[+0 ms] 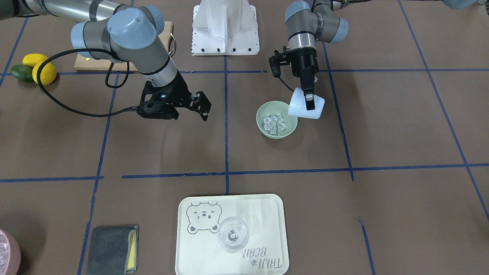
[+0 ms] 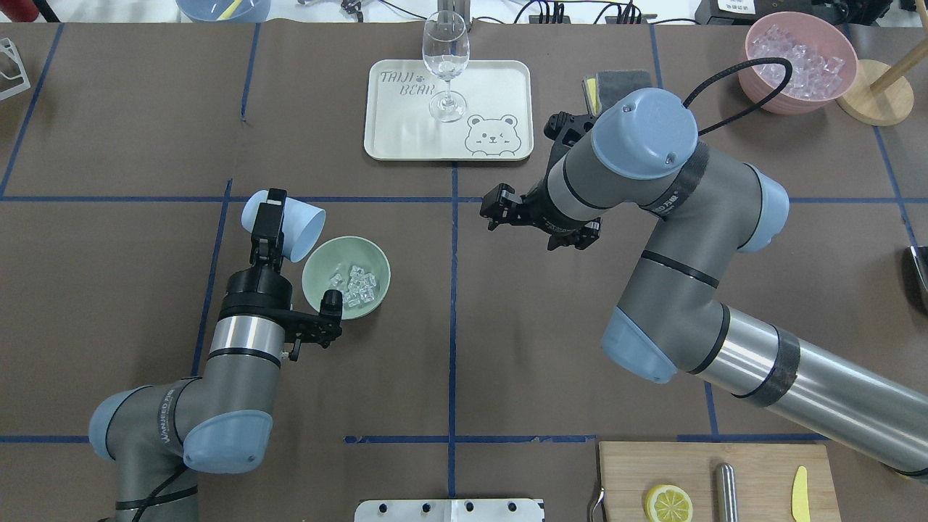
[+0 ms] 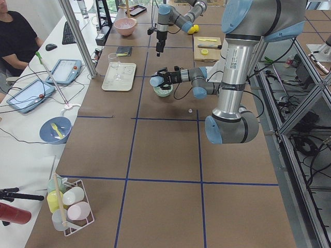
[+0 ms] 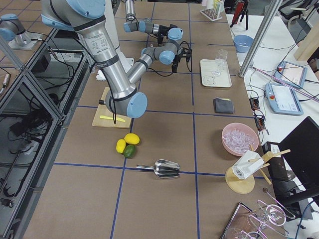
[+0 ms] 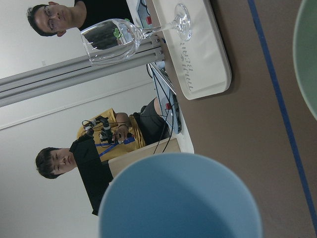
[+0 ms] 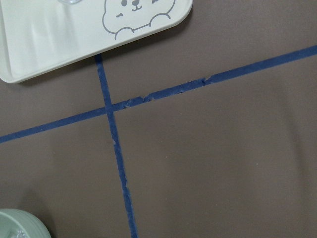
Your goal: Pour ice into bowl
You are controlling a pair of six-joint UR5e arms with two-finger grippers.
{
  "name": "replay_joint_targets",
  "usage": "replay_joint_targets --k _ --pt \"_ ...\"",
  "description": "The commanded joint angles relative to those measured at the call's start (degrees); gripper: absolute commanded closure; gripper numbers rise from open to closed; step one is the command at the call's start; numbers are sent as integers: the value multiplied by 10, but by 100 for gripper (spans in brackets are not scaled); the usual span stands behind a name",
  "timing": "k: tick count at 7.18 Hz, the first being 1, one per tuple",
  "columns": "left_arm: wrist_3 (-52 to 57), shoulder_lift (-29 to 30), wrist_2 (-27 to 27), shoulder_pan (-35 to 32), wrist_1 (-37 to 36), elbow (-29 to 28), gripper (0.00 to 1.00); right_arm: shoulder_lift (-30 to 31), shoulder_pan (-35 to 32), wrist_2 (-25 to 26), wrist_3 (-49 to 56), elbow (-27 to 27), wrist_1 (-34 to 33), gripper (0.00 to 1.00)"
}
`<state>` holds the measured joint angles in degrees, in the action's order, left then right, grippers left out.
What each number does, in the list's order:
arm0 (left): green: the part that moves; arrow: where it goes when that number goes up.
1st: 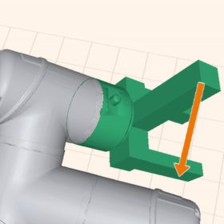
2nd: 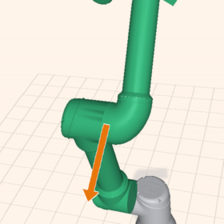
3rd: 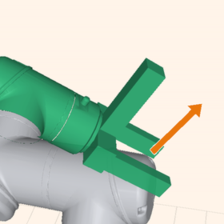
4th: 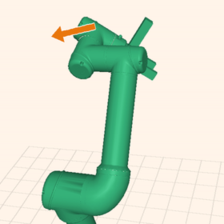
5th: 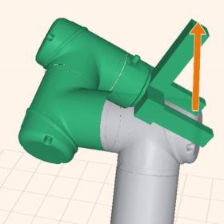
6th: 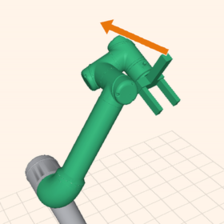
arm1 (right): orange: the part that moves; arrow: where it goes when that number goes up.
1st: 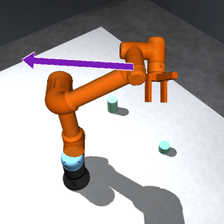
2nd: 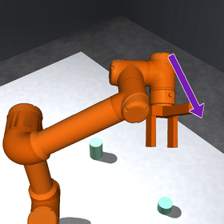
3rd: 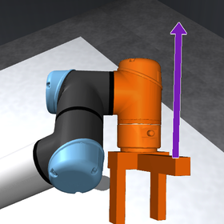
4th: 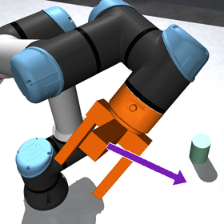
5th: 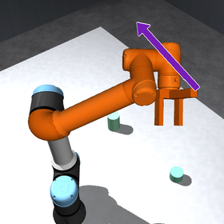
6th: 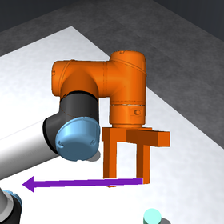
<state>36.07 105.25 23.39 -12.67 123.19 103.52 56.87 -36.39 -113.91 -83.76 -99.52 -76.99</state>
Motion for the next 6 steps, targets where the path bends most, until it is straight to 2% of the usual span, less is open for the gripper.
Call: replay_joint_targets --k 1,3,4,5,6 --pt "53 -26 49 -7 1 26 100 -1 0 1 0 -1 0 0" --pt "51 -89 96 -23 24 68 100 -5 0 2 0 -1 -1 0" --pt "45 -112 141 -43 70 70 100 -5 1 3 0 -1 -2 0" --pt "1 -133 175 -66 84 70 100 -6 1 4 0 -1 -2 0" --pt "-102 -157 212 -83 93 71 100 -8 2 4 -1 -2 -2 0"
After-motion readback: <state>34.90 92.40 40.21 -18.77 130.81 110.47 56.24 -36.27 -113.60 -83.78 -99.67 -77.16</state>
